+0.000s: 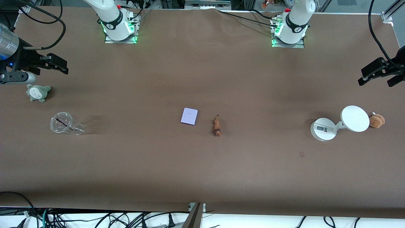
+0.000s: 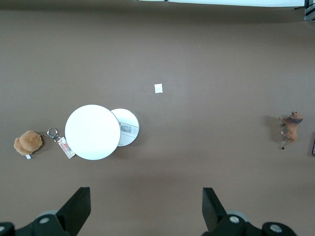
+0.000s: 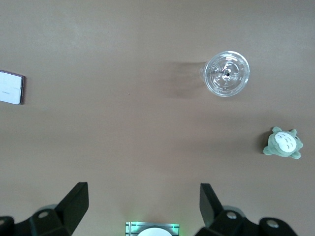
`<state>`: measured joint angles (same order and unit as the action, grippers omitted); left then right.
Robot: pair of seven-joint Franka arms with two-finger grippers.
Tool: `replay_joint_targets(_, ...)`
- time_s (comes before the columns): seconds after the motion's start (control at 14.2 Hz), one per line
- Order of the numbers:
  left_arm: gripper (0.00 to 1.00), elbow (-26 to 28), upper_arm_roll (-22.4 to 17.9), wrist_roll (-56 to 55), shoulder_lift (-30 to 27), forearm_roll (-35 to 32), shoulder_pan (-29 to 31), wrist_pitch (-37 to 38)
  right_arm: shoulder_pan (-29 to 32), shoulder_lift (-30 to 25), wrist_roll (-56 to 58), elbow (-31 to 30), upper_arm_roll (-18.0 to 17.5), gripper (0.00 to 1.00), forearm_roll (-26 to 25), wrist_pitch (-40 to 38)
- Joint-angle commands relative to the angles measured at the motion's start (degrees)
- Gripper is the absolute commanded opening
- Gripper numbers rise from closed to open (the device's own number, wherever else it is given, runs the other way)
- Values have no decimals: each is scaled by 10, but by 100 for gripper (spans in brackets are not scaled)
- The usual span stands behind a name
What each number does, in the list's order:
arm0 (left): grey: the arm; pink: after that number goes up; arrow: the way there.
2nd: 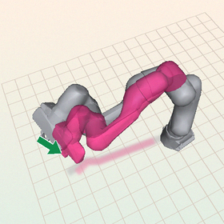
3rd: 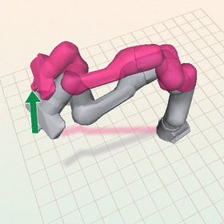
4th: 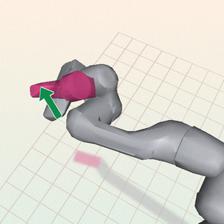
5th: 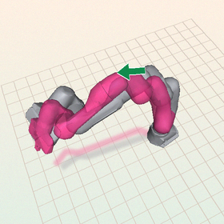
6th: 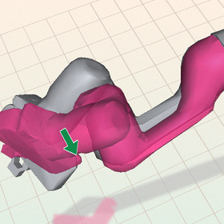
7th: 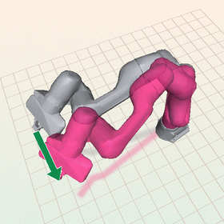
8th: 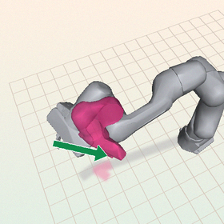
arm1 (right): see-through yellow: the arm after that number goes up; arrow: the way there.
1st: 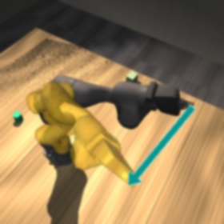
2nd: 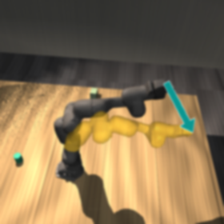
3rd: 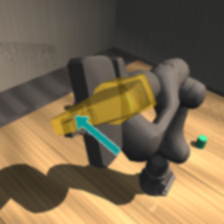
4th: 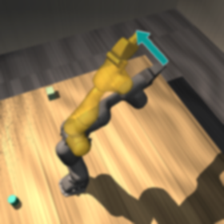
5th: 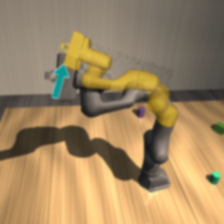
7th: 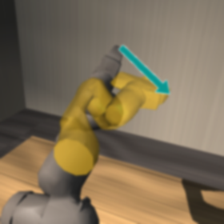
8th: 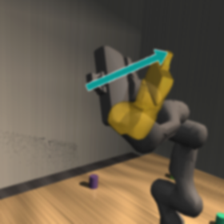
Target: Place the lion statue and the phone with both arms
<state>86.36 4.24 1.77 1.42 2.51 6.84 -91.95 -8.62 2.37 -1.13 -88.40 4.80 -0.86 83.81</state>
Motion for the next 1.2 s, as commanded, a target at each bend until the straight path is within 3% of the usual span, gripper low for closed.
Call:
replay_joint_targets(0.0,100,-14,8,4,6,-37,-8,11,3,4,9,12,-1,100,-5,-4)
replay_joint_targets(1.13,100,-15,14,3,7,-44,-1,10,4,8,3,17,0,100,-3,-3)
